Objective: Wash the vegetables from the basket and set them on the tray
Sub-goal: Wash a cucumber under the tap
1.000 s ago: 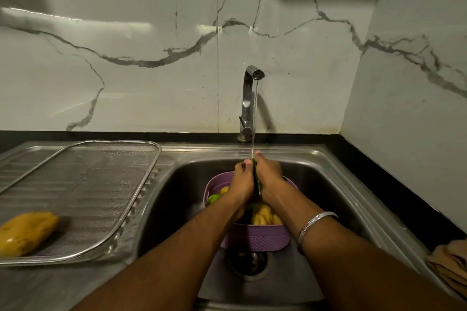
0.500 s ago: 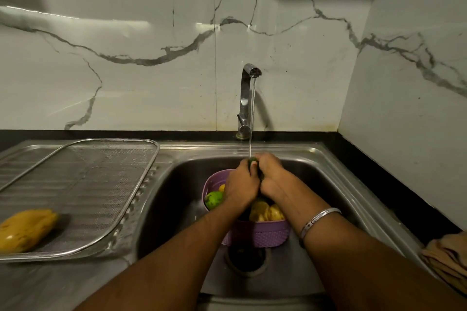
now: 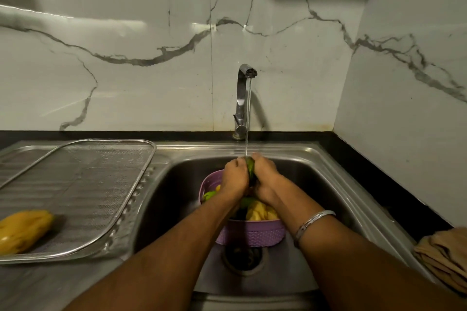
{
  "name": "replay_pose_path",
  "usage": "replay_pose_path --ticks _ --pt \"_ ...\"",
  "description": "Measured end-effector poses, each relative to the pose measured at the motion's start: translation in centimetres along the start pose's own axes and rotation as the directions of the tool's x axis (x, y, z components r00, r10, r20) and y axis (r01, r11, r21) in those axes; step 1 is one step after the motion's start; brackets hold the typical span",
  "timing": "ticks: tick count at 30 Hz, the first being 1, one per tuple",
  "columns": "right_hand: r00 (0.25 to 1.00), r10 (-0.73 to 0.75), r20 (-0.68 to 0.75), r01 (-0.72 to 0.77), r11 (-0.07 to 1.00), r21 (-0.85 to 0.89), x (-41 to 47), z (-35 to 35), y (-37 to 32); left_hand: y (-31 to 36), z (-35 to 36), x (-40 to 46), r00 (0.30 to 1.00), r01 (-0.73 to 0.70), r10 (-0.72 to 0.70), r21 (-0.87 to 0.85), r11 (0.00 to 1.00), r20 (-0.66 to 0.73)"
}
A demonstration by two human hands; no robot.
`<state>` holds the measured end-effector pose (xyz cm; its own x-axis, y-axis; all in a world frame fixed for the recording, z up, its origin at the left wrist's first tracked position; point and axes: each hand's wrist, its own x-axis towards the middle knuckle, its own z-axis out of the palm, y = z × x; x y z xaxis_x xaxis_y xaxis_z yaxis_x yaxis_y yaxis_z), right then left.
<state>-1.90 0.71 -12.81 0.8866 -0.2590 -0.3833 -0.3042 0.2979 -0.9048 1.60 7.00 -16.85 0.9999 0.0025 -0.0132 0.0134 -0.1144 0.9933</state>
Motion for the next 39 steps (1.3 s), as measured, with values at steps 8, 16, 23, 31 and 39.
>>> replay_pose_path --ticks 8,16,23,31,39 --pt "0.999 -0.032 -0.041 0.028 0.996 -0.082 0.3 0.2 0.4 0.0 -0.4 -0.1 0.996 -0.073 0.070 0.053 0.996 0.062" --pt "0.994 -0.106 -0.032 0.102 0.991 -0.089 1.0 -0.2 -0.1 0.1 -1.2 -1.9 0.945 -0.323 0.284 0.330 0.887 0.162" --pt "0.939 -0.342 -0.035 0.322 0.912 -0.255 1.2 0.3 -0.2 0.6 -2.9 -1.9 0.899 -0.329 0.438 0.674 0.661 0.010" --pt "0.962 -0.272 -0.014 0.250 0.904 -0.347 1.5 0.7 -0.2 -0.4 -3.3 -0.3 0.926 -0.356 0.373 0.198 0.913 -0.055" --pt "0.986 -0.027 0.165 0.069 0.965 -0.253 1.2 -1.1 -0.7 -0.2 -2.7 -0.3 0.944 -0.315 0.285 0.199 0.928 0.163"
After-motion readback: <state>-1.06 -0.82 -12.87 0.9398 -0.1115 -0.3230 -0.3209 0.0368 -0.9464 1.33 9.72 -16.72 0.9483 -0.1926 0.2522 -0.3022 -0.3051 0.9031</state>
